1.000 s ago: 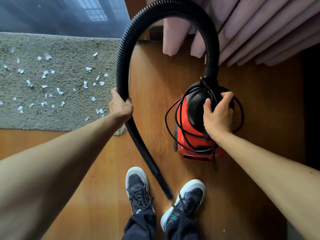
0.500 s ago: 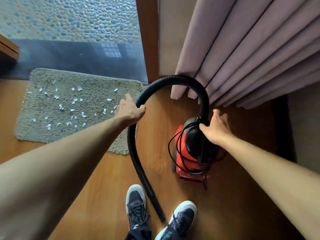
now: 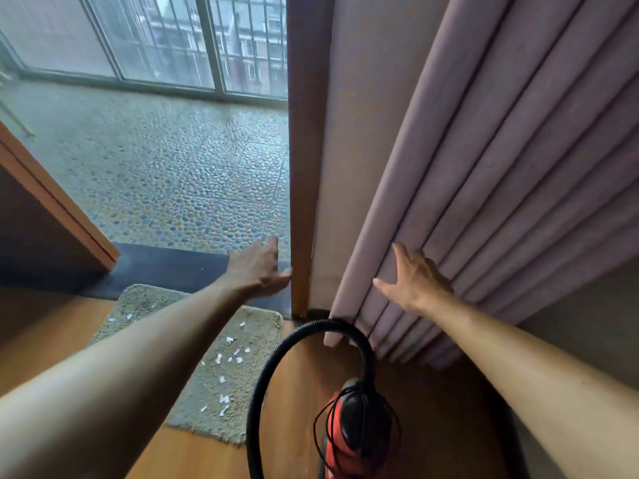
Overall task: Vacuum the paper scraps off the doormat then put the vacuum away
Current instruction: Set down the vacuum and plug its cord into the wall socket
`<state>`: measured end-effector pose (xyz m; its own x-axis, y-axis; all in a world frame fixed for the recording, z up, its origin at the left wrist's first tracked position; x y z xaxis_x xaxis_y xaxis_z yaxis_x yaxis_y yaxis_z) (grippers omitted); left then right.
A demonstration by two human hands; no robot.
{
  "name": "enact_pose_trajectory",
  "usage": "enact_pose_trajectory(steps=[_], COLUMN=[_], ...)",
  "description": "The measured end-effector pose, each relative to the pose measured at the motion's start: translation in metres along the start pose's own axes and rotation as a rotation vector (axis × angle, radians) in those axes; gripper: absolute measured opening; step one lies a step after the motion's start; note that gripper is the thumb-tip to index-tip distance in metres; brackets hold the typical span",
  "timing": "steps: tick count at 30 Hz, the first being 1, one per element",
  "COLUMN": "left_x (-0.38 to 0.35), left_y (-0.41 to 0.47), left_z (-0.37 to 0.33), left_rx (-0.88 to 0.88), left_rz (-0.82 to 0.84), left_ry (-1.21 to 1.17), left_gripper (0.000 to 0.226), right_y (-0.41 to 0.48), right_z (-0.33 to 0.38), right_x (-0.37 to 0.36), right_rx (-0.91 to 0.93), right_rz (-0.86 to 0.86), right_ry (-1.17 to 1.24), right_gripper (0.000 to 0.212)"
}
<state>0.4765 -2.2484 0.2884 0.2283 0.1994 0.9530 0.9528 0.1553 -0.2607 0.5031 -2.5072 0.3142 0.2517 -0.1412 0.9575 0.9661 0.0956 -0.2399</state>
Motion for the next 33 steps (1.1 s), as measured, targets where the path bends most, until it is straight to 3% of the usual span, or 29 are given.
enact_pose_trajectory(steps=[8,14,22,33], left_x=[0.194,0.281,0.295,0.254], left_y=[-0.054,-0.109,-0.15,-0.128], left_z=[-0.065,-0.125,-0.238,-0.34], left_rx=[-0.148,-0.253,-0.452,-0.662], left_rz=[-0.182,-0.239,-0.174,-0.059], left_ry=[0.055,0.069,0.073,0.182], left_gripper=[0.074,0.07,0.07,0.071], right_y=[-0.047,-0.091,-0.143,-0.19], right_z=[0.013,0.001,-0.075,-0.199], right_x=[0.204,0.298,0.332,0.318], right_rx=[0.074,0.086,-0.022,-0.284], right_rz=[-0.144,-0.203,-0.203,-0.176], right_ry=[-0.043,-0.078,-0.087,-0.033], right_gripper=[0.078,0.081,0.081,0.08])
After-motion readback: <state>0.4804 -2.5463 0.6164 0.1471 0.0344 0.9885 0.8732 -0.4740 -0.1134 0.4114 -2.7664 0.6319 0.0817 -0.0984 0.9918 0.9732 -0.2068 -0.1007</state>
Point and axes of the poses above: each hand's wrist, its own y-axis towards the middle knuckle, its own x-axis out of the back of the hand, z = x × y, the point moved 3 cm from there along y, towards the middle knuckle
